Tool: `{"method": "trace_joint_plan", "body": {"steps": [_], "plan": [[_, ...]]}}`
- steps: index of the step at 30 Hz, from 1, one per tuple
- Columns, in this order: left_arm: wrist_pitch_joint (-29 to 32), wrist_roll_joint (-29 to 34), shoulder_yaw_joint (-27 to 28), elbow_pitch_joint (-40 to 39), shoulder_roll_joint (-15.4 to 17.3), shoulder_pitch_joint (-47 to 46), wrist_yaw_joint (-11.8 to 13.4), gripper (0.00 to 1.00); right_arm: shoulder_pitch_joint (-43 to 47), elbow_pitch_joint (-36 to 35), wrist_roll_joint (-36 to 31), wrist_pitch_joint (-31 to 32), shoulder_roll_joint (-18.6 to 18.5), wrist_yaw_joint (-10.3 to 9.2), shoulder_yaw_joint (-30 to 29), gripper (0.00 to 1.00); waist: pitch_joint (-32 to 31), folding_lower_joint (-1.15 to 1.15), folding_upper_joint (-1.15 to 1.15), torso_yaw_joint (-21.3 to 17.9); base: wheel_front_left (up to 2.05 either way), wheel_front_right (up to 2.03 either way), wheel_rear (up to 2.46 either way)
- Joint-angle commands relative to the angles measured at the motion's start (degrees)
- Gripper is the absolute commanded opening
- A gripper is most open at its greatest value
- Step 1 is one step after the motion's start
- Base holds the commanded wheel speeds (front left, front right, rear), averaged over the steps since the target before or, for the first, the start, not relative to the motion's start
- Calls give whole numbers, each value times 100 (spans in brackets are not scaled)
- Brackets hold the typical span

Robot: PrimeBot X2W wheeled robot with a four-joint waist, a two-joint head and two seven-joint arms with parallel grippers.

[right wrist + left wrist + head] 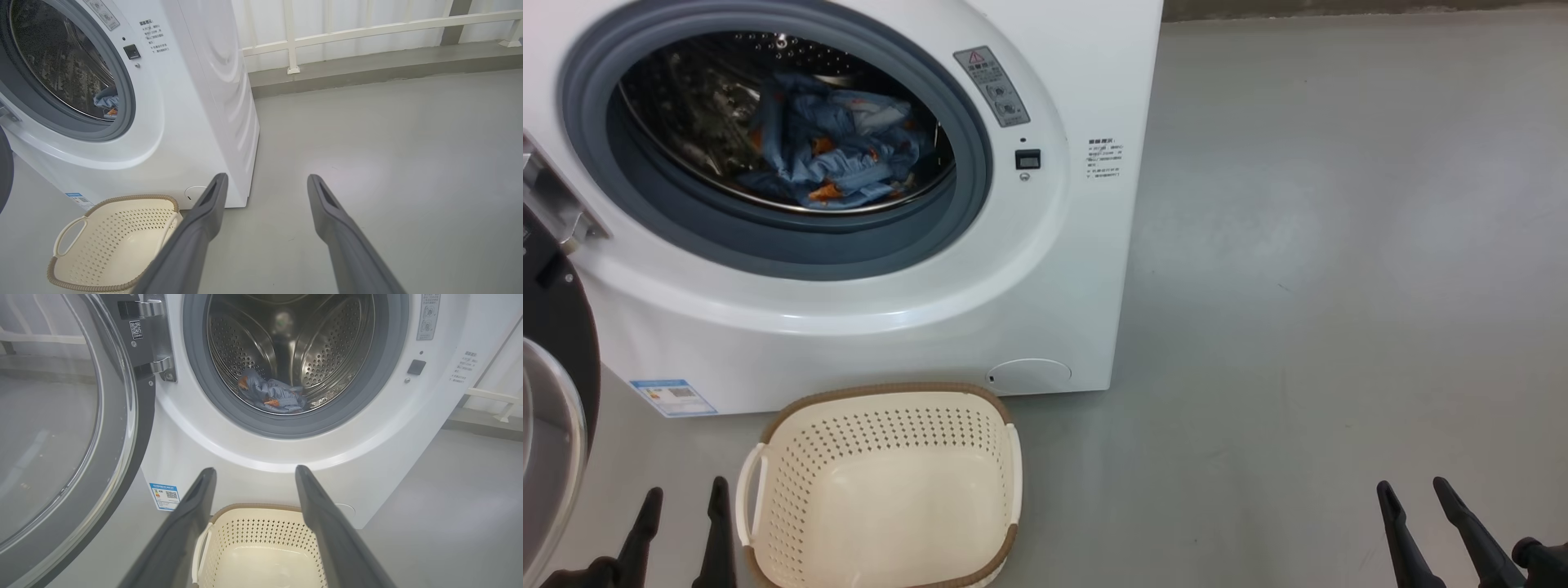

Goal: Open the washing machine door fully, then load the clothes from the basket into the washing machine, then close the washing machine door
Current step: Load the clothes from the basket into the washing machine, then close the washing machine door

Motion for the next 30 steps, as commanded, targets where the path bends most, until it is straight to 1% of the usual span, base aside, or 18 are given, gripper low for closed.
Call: {"method": "trace_joint_plan", "body": {"steps": [1,9,22,30], "plan": [[-36,22,176,-162,131,-95,-8,100,-4,-150,6,-28,-140,16,98,100,-1,0,0,6,0,0,0],[-36,15,175,-177,129,-107,-8,100,-23,-151,1,-28,-133,16,116,100,25,0,0,32,-23,23,0],[-36,-35,179,-261,145,-88,-8,100,-48,-129,-5,-28,-117,16,116,100,31,0,0,30,-124,124,0],[-36,-47,139,-353,162,-80,-8,100,-53,-128,3,-28,-120,16,112,100,27,0,0,48,-43,43,0]]}}
